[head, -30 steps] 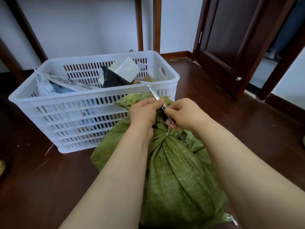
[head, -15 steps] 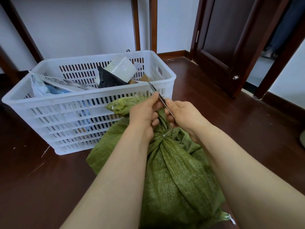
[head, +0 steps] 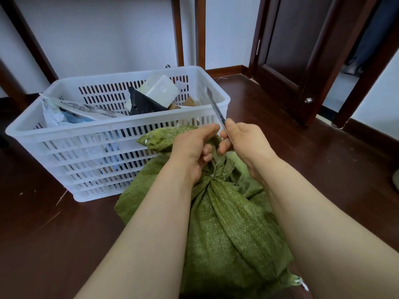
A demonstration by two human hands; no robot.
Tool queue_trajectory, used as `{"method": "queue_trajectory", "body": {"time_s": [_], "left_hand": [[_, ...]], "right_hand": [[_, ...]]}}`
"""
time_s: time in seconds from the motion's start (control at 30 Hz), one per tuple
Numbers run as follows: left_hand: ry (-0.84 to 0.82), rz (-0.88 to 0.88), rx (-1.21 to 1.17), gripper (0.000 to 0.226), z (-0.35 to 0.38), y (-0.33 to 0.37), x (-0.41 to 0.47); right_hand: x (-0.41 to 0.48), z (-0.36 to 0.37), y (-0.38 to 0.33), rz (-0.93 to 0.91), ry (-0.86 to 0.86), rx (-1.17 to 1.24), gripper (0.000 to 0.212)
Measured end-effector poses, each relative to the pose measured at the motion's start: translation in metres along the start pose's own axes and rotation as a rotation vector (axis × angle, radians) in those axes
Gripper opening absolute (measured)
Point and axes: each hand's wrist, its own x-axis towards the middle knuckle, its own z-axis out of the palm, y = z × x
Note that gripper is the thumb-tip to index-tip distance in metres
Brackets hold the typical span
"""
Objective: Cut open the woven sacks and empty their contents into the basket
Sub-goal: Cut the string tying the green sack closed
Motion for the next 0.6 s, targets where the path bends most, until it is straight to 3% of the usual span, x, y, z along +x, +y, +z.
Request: {"method": "queue_trajectory", "body": {"time_s": [0.07,0.13,0.2,0.27,0.33,0.47,0.6], "left_hand": [[0.049,0.034,0.141,0.011,-0.001,0.004,-0.003],[0.043,0.114,0.459,0.014,-0.006,0.009,-0.006],[-0.094,0.151,0.756,0.021,-0.011,0.014,-0.011],[-0.291,0.087,0.958,0.032,-0.015,0.017,-0.016],[-0.387,0.043,1.141,0.036,-0.016,0.014,-0.019],[-0.229,0.152,1.161,0.009,-0.017,0.002,-0.013],[0.049,0.344,1.121,0.013,-0.019,0.008,-0.007]], "right_hand": [[0.002,-0.004,-0.001,0.034,0.061,0.027,0.040],[0.001,-0.008,-0.001,0.073,0.098,0.063,0.042],[0.001,-0.011,-0.002,0.110,0.133,0.123,0.044],[0.004,-0.012,-0.002,0.132,0.178,0.183,0.046],[0.008,-0.010,-0.003,0.144,0.217,0.231,0.047],[0.009,-0.006,-0.006,0.068,0.251,0.184,0.039],[0.008,-0.009,-0.013,-0.074,0.320,0.347,0.027]]}}
